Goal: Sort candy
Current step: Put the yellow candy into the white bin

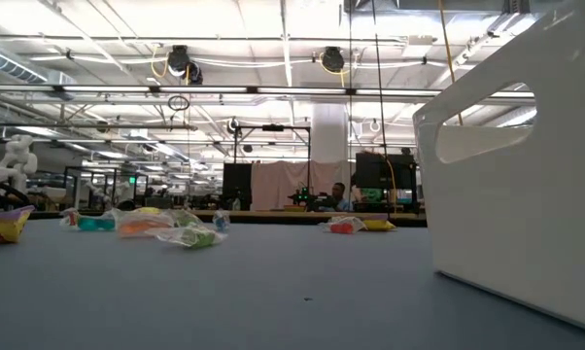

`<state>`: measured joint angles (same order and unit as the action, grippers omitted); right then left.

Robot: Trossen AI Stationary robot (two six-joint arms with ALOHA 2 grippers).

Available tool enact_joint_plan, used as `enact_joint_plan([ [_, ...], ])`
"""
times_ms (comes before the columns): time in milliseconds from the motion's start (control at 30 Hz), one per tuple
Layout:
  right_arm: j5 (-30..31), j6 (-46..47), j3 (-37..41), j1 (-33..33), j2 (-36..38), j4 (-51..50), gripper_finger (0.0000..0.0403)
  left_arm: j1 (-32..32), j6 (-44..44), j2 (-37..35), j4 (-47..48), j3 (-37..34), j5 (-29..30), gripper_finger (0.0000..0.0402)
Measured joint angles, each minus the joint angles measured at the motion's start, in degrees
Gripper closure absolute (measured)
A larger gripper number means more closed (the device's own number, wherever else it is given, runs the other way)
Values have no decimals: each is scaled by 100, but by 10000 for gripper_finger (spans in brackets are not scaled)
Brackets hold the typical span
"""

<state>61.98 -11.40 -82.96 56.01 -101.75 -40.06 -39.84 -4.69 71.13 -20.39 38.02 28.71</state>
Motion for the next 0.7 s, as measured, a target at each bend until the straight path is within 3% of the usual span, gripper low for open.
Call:
enact_joint_plan([
  [133,116,1619,0,-29,-2,21,403,75,-66,0,-14,0,0,107],
  [700,-252,5603,1,-39,-2,15,403,734,-57,0,-10,0,-2,107],
])
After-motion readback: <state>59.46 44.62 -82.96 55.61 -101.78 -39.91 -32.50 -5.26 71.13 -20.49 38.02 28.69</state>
